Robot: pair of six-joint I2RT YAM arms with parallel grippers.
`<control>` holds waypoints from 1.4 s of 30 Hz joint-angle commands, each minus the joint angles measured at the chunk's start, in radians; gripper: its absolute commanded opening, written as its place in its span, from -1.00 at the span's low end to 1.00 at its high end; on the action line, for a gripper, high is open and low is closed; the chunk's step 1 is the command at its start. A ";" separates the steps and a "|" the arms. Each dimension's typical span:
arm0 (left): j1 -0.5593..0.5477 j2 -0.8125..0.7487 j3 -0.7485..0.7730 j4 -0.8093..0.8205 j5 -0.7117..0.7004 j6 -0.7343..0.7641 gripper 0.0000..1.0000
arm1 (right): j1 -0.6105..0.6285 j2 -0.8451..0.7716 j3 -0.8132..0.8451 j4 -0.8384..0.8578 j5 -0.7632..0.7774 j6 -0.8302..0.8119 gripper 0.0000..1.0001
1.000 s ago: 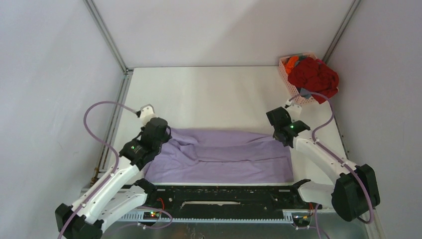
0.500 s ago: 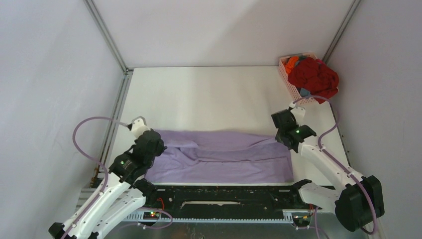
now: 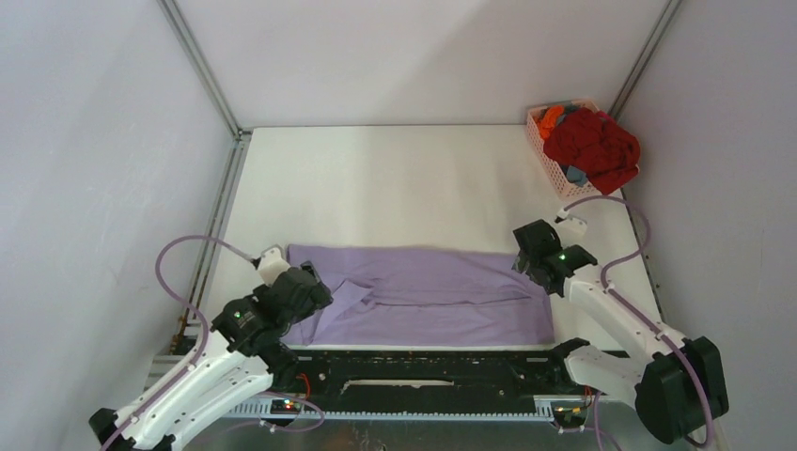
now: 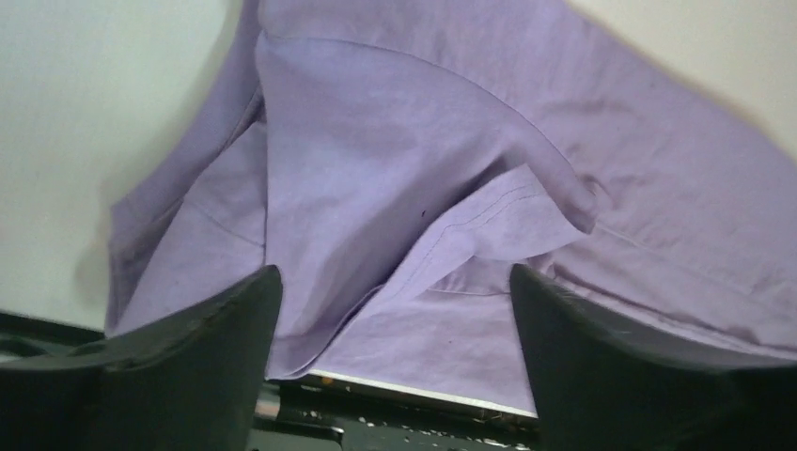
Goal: Fold and stack the t-shirts
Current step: Fold the T-shirt at the center of the board, then smooth out the T-shirt at the center of the board.
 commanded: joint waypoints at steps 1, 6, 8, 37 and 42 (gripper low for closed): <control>-0.035 -0.017 0.107 -0.072 -0.104 -0.048 0.99 | -0.007 -0.087 0.003 -0.108 0.172 0.169 0.99; -0.035 0.053 0.129 0.104 -0.068 0.090 1.00 | -0.005 -0.236 -0.037 -0.027 0.145 0.114 0.99; -0.036 0.136 0.118 0.212 -0.037 0.148 0.99 | -0.007 -0.313 -0.088 0.094 0.046 -0.005 0.99; 0.075 0.565 -0.014 0.577 0.529 0.335 1.00 | -0.009 -0.383 -0.157 0.277 -0.199 -0.153 0.99; 0.011 0.467 -0.059 0.529 0.594 0.305 0.99 | -0.009 -0.381 -0.156 0.276 -0.196 -0.149 0.99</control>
